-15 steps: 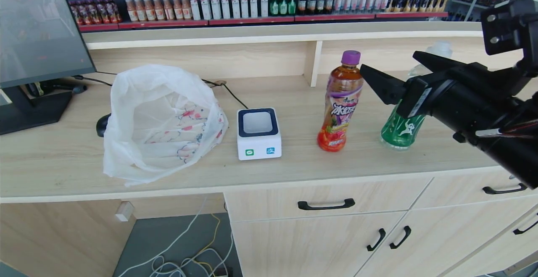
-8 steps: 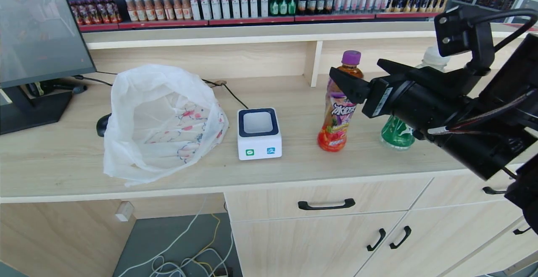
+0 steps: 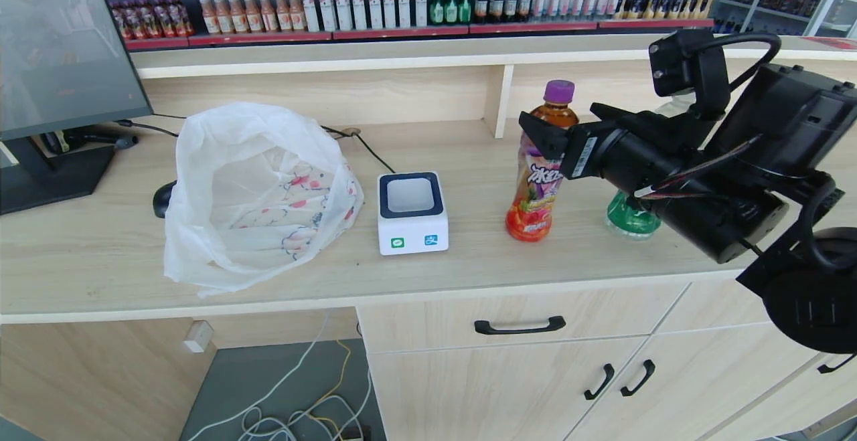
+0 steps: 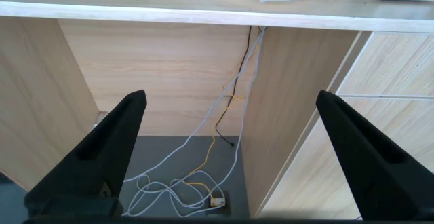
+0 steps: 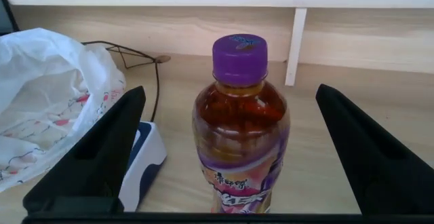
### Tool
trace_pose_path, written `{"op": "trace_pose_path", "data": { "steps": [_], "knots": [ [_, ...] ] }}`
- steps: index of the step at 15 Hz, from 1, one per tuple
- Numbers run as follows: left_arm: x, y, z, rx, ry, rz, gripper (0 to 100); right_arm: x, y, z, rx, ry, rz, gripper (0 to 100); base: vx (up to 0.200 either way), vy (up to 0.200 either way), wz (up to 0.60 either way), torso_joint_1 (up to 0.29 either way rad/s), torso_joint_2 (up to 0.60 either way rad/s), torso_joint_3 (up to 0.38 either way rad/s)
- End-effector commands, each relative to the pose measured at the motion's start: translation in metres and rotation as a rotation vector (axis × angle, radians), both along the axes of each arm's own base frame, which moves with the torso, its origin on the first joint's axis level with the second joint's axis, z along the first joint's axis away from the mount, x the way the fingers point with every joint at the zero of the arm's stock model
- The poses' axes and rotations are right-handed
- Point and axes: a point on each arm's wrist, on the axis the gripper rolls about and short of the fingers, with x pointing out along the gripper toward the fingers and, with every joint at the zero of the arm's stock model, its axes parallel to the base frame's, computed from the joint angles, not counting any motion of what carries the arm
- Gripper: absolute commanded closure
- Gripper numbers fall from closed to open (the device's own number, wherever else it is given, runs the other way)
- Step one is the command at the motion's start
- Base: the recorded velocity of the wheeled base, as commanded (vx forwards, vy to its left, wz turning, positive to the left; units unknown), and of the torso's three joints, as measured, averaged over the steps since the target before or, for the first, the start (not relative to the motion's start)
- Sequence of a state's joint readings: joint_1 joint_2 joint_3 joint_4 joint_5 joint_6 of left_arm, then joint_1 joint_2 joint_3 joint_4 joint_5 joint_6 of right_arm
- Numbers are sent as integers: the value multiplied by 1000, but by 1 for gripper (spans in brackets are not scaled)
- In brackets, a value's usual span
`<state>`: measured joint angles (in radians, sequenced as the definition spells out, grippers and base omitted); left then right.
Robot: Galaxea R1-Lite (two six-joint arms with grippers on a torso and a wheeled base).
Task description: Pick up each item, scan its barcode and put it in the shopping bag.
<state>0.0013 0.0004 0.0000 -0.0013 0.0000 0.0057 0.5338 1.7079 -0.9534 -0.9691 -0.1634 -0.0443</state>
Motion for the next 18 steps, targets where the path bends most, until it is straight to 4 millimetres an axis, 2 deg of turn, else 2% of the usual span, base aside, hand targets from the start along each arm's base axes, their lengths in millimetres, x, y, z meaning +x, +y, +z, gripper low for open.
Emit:
{"op": "trace_pose_path", "data": {
  "steps": [1, 6, 18],
  "knots": [
    [0, 0, 0, 0, -1, 0, 0, 9, 2, -9, -13, 22, -8, 0, 0, 0, 0, 0, 0, 0],
    [0, 0, 0, 0, -1, 0, 0, 20, 6, -19, -19, 48, -15, 0, 0, 0, 0, 0, 0, 0],
    [0, 0, 0, 0, -1, 0, 0, 30, 7, -40, -16, 113, -12, 0, 0, 0, 0, 0, 0, 0]
  ]
}}
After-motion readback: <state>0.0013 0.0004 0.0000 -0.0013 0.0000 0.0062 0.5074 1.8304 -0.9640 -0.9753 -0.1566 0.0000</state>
